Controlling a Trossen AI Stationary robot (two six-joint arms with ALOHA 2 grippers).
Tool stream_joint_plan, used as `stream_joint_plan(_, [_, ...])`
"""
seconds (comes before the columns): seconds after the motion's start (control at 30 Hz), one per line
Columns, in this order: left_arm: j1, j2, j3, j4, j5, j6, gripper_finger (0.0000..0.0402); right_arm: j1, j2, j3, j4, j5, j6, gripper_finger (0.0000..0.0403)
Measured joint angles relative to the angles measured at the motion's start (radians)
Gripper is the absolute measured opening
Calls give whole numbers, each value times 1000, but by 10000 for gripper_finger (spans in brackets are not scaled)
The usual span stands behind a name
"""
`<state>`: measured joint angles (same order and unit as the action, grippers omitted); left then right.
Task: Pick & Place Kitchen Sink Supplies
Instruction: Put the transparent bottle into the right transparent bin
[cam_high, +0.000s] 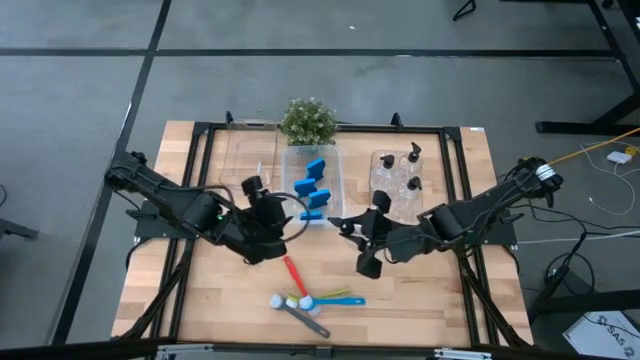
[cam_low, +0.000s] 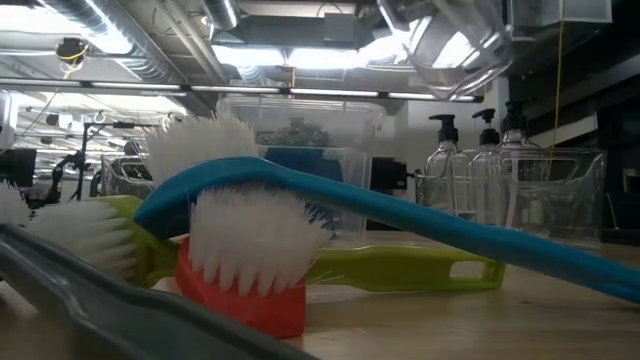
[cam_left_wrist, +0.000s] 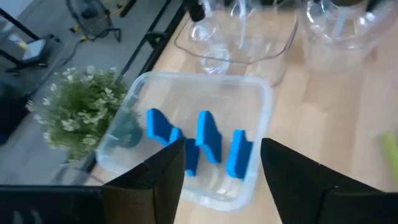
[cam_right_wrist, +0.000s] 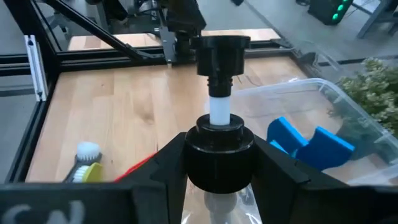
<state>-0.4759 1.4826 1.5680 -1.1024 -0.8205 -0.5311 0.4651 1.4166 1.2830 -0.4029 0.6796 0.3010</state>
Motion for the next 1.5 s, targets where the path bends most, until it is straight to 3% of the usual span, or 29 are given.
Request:
stream_joint_plan(0.2, [-30, -163, -224, 228, -32, -15, 182, 39, -66, 0, -76, 99, 23, 144])
stream_joint_plan(0.37, [-34, -287, -455, 547, -16, 49, 170, 69, -107, 0, -232, 250, 138, 141])
stream_joint_plan(0.57, [-9, -378, -706, 988, 146, 169, 159, 84, -110, 0, -440, 420, 340, 145])
stream_joint_plan(0.73, [25, -411, -847, 1258, 293, 235, 151, 84, -119, -70, -472, 551, 458, 139])
stream_joint_plan(0.9, [51, -417, -901, 1326, 350, 231, 148, 70, -123, -162, -456, 639, 552, 144])
stream_joint_plan(1.1, [55, -410, -906, 1325, 346, 230, 147, 27, -122, -271, -361, 714, 624, 139])
stream_joint_plan(1.5, [55, -410, -906, 1323, 344, 230, 146, -48, -122, -465, -72, 717, 633, 142])
